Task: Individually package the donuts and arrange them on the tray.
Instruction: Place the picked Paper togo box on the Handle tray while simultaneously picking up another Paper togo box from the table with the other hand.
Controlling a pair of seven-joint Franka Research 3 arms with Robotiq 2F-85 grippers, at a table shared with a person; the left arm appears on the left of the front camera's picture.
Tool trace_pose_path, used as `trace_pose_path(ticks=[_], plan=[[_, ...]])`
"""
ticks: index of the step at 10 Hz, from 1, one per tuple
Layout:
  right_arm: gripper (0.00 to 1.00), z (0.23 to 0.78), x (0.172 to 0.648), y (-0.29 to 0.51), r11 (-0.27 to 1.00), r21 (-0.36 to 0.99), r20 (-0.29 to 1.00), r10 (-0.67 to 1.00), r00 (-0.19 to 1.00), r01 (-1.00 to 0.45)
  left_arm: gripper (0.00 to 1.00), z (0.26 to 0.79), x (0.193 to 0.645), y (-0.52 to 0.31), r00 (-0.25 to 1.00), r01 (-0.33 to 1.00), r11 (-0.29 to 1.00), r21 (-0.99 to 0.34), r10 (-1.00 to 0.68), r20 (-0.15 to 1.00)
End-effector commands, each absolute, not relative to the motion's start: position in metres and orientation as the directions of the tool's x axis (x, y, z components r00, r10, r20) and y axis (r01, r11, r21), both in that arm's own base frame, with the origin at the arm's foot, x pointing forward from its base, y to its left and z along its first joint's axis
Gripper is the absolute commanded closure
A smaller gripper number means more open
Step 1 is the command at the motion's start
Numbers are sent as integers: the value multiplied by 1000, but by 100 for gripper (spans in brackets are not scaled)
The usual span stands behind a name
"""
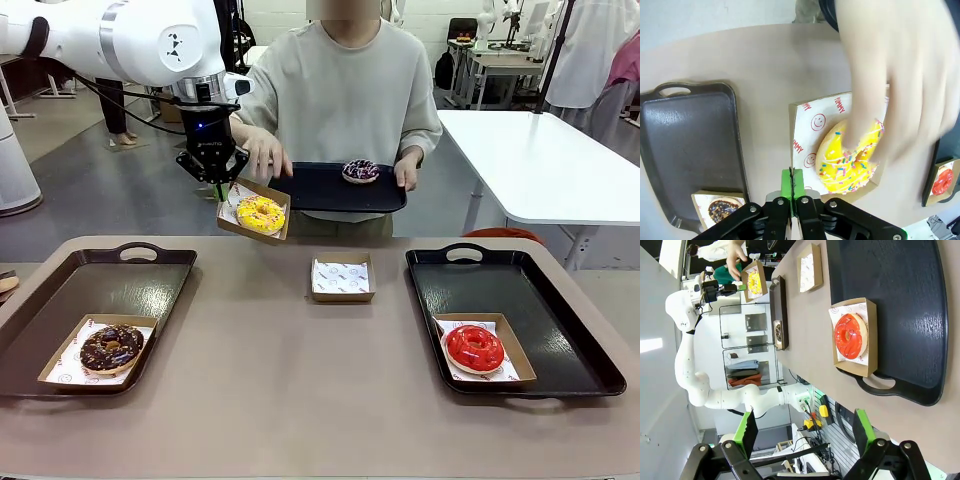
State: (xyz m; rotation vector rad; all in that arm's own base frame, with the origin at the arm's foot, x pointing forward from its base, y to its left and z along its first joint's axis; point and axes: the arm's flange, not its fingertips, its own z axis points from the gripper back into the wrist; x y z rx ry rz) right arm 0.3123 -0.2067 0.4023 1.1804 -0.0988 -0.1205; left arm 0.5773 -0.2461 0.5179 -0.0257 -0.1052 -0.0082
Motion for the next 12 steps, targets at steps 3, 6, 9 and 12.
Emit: trace_pose_path(ticks=[3,6,9,12], plan=[[0,404,311,-209,374,927,15,-136,991,37,100,519,577,-246,994,13,1000,-26,-10,111],[0,404,311,-209,374,927,15,-136,991,37,100,519,577,-246,994,13,1000,-26,-10,111],[0,404,311,-209,374,927,15,-136,991,37,100,519,577,-246,994,13,1000,-26,-10,111],[0,402,312,-207,375,926,14,-146,989,42,99,518,577,-246,994,10,1000,-25,-7,105]])
